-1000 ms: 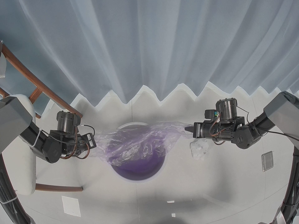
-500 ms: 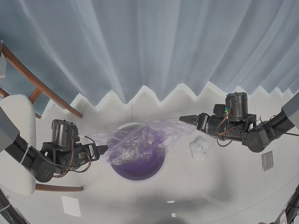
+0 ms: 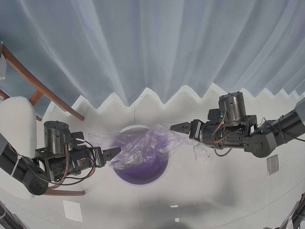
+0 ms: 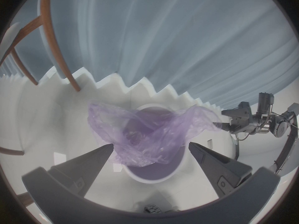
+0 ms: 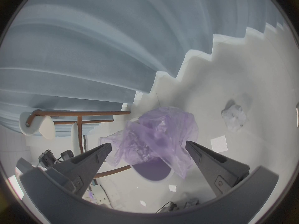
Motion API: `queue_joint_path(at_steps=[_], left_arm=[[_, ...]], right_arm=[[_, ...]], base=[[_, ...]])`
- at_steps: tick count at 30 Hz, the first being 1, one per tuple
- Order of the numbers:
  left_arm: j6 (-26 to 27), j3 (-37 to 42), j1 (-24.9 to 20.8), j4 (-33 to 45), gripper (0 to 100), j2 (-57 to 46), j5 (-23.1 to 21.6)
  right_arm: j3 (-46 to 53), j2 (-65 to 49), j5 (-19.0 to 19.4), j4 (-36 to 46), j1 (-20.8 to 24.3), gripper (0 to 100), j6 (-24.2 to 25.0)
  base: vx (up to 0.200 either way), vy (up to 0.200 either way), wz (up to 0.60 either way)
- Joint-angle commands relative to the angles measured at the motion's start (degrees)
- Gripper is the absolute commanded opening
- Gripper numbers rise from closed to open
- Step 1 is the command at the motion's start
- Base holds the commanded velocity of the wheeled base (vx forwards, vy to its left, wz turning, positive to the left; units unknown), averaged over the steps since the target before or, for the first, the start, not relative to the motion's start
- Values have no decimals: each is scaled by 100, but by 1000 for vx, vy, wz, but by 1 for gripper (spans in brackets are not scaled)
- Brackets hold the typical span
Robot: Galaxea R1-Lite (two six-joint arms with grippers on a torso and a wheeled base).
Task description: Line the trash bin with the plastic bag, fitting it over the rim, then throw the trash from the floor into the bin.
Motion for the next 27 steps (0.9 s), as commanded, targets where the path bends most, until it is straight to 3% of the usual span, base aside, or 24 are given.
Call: queue_joint_path(at_steps=[1, 3, 5, 6, 7, 12, 15, 19, 27], left_arm=[[-267, -56, -51, 106, 100, -255, -285], [-715, -47, -235, 369, 100, -317, -267], [-750, -47, -244, 396, 100, -326, -267], [-1313, -74, -306, 888, 100, -624, -162], [-1462, -56, -306, 1187, 100, -695, -74], [-1822, 6, -262, 2162, 100, -774, 357], [-2253, -3, -270, 2180, 100, -853, 506], [-3193, -161, -481, 2206, 100, -879, 533], [-3800, -618, -534, 2153, 100, -71, 621]], right_arm=[[-628, -257, -31, 680, 430, 100, 629], [-900, -187, -49, 944, 588, 100, 866], [-909, -178, -49, 961, 605, 100, 875], [-1067, -160, -137, 1374, 746, 100, 928], [-1076, -151, -216, 1489, 799, 100, 954], [-1032, 112, -515, 1524, 878, 100, 1077], [-1137, 68, -699, 1533, 526, 100, 1121], [-856, -143, -726, 1506, 447, 100, 1226], [-285, -854, -734, 1392, 474, 100, 1209]], base=[[0, 0, 0], [0, 0, 0], [0, 0, 0], [0, 0, 0], [0, 0, 0], [0, 0, 0], [0, 0, 0], [0, 0, 0], [0, 0, 0]])
